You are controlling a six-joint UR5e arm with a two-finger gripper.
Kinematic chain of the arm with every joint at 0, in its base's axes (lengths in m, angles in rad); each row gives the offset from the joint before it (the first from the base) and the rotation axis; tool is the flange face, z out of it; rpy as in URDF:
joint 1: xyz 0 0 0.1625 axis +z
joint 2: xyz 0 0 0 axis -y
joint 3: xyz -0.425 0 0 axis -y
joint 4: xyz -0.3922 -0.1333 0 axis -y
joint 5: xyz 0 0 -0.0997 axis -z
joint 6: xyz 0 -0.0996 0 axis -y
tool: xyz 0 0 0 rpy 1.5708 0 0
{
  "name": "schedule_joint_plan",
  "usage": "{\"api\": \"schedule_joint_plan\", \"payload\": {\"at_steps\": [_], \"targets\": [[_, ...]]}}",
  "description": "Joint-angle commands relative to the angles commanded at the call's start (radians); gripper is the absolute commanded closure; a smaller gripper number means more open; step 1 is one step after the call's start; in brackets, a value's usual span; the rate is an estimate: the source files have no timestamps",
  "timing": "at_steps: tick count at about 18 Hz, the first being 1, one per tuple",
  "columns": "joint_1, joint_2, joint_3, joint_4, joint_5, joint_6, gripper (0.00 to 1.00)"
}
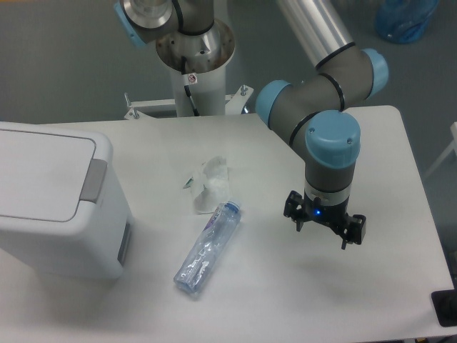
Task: Open the trash can
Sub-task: 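Move the open gripper from its start pose toward the white trash can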
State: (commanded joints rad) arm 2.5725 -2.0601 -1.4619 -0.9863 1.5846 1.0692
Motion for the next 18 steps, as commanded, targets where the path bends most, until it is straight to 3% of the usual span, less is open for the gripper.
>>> {"api": "schedule_joint_plan", "payload": {"at_steps": [5, 8, 11, 18], "targets": [[0.0, 0.005, 0.003, -0.002, -0.015, -0.012, 0.0], [-0.009, 0.0, 0.053, -0.003, -0.051, -0.132, 0.0], [-0.049, 0.005, 0.051, 0.001, -0.069, -0.257, 0.0], [-0.153, 0.164, 0.043, -0.006, -0.195, -0.527, 0.0]]}}
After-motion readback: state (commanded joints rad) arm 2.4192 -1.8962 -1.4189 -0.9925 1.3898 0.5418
